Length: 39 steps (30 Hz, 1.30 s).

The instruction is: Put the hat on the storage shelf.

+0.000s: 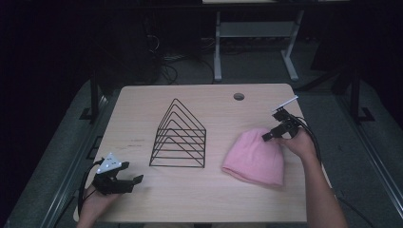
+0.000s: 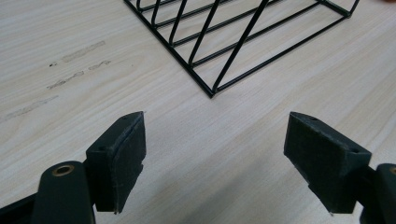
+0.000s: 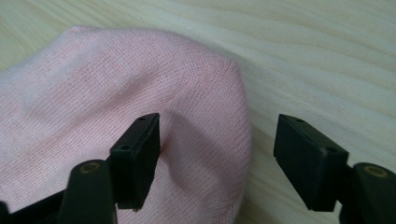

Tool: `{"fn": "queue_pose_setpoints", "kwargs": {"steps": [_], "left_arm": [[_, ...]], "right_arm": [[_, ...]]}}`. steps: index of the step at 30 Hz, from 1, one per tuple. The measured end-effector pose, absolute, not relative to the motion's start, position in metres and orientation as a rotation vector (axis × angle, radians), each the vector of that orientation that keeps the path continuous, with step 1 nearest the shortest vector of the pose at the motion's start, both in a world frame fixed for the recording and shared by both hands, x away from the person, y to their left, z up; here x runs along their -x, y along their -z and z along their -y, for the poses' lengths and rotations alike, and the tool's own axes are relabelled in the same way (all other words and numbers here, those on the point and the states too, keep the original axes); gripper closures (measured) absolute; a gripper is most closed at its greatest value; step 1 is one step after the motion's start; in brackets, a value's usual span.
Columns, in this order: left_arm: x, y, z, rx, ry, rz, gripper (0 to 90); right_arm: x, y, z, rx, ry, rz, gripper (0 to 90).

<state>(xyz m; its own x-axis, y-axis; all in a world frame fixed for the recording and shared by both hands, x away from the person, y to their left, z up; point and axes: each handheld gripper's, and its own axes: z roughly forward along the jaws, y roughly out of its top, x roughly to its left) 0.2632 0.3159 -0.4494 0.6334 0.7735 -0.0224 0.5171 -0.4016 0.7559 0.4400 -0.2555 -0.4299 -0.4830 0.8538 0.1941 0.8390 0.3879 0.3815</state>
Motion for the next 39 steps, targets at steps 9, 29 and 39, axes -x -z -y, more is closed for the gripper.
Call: {"fn": "queue_pose_setpoints", "kwargs": {"steps": [9, 29, 39], "left_arm": [[-0.263, 0.450, -0.314, -2.107, -0.423, -0.997, 21.1], [-0.263, 0.450, -0.313, -2.112, -0.421, -0.994, 21.1], [-0.265, 0.452, -0.312, -2.128, -0.392, -0.997, 21.1]], "right_arm": [[-0.442, 0.437, 0.254, -1.618, -0.687, -2.611, 41.6], [-0.441, 0.443, 0.253, -1.648, -0.743, -2.634, 64.5], [-0.435, 0.442, 0.258, -1.632, -0.810, -2.642, 72.6]]}}
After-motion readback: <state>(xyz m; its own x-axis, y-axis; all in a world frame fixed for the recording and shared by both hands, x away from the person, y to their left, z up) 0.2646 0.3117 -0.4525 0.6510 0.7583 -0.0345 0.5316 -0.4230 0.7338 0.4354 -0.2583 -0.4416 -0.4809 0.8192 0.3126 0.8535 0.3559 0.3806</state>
